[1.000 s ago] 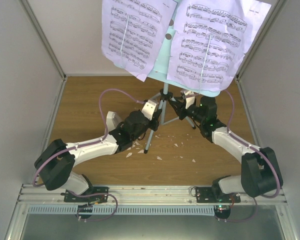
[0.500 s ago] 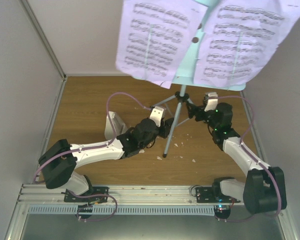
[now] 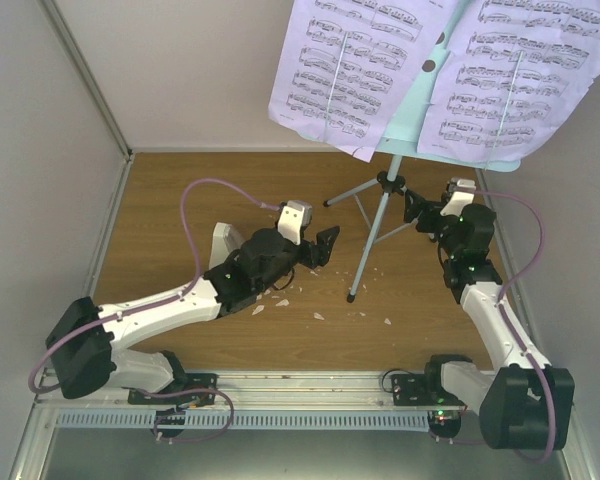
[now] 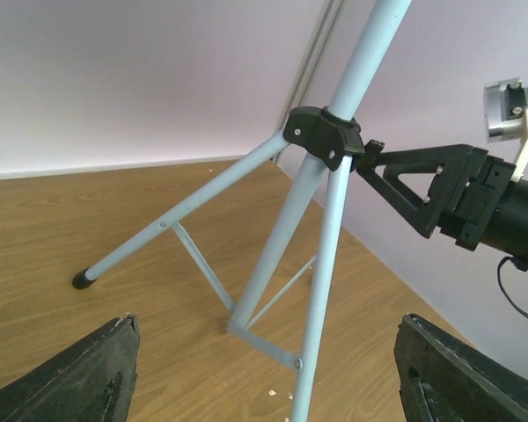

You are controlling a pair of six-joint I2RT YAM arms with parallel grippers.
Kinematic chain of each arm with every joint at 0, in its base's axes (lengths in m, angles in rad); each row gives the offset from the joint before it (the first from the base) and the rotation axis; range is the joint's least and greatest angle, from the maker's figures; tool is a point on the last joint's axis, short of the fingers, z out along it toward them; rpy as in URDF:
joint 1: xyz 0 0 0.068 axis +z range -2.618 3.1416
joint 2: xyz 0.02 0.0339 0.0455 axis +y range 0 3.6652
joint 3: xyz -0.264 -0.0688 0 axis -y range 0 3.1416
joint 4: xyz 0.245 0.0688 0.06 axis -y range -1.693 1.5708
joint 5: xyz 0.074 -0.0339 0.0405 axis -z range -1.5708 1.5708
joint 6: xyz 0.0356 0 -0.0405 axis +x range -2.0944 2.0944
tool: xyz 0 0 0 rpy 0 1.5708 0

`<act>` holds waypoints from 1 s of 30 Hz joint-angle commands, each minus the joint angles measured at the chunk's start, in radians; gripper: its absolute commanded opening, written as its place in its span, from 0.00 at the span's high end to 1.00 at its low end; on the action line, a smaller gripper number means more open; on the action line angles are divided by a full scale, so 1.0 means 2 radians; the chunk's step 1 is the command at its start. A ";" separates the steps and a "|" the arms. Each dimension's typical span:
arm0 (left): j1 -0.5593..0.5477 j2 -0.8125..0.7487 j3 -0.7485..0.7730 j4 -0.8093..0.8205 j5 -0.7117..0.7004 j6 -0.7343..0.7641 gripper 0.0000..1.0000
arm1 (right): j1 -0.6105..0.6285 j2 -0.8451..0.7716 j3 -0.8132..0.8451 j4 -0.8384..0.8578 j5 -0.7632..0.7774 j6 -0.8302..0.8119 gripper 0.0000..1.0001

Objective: Pack up the instrument practice props

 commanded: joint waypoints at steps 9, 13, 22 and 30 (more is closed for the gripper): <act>0.053 -0.130 -0.022 -0.098 0.063 0.006 0.11 | 0.000 -0.036 -0.025 -0.075 -0.091 0.027 0.02; 0.104 -0.168 -0.012 -0.154 0.149 0.004 0.06 | 0.036 -0.055 -0.041 -0.086 -0.128 0.032 0.05; 0.212 -0.134 0.114 -0.222 0.342 0.047 0.04 | 0.235 -0.087 -0.021 -0.089 -0.127 0.002 0.11; 0.351 -0.049 0.209 -0.147 0.531 0.014 0.03 | 0.302 -0.105 0.115 -0.089 -0.141 0.007 0.12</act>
